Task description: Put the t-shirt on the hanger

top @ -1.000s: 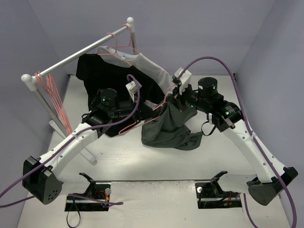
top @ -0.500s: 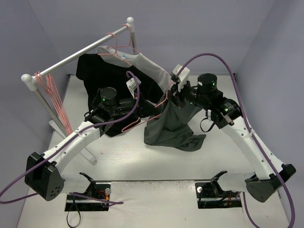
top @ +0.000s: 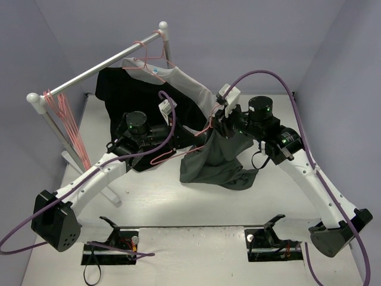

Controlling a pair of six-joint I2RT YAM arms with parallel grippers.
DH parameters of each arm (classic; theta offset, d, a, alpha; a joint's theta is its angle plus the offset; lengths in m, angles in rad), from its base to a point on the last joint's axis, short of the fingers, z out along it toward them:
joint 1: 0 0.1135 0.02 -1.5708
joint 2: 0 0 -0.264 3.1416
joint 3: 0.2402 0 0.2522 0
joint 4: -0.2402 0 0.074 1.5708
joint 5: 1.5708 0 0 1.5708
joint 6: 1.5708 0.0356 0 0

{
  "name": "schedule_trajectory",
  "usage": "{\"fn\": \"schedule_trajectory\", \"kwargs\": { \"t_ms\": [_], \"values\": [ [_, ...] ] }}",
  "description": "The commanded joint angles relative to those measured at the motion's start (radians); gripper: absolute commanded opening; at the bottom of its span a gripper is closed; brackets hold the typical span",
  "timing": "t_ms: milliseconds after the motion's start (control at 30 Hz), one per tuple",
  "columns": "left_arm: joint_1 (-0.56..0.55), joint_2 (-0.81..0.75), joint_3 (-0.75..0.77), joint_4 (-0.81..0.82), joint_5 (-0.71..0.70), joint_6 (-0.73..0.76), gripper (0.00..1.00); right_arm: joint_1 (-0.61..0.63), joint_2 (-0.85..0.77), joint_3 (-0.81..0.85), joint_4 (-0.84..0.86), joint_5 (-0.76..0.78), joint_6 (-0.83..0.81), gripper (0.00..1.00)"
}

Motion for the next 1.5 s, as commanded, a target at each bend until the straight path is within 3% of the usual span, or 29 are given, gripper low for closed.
{"fn": "schedule_trajectory", "kwargs": {
  "t_ms": [0,333,467,600,800,1000,1200,1467],
  "values": [
    [0.013,-0.024,0.023,0.143,0.013,-0.001,0.0,-0.01,-0.011,-0.014,0.043,-0.02,0.034,0.22],
    [0.019,-0.034,-0.02,0.187,0.001,-0.002,0.0,-0.051,-0.029,-0.003,0.042,-0.024,0.081,0.42],
    [0.021,-0.029,-0.036,0.231,-0.004,-0.018,0.0,-0.062,-0.056,-0.012,0.034,0.02,0.081,0.46],
    [0.022,-0.026,-0.041,0.242,-0.007,-0.015,0.0,-0.091,-0.106,-0.032,0.028,0.078,0.079,0.46],
    [0.021,-0.011,-0.065,0.255,-0.014,-0.013,0.0,-0.121,-0.153,-0.086,-0.037,0.283,0.141,0.39],
    [0.019,-0.009,-0.068,0.263,-0.017,-0.015,0.0,-0.12,-0.147,-0.161,-0.033,0.272,0.287,0.42],
    [0.015,-0.001,-0.068,0.263,-0.015,-0.018,0.0,-0.119,-0.161,-0.265,0.018,0.43,0.43,0.45],
    [0.01,0.001,-0.068,0.263,-0.015,-0.026,0.0,-0.119,-0.16,-0.352,0.105,0.52,0.509,0.43]
  ]
}}
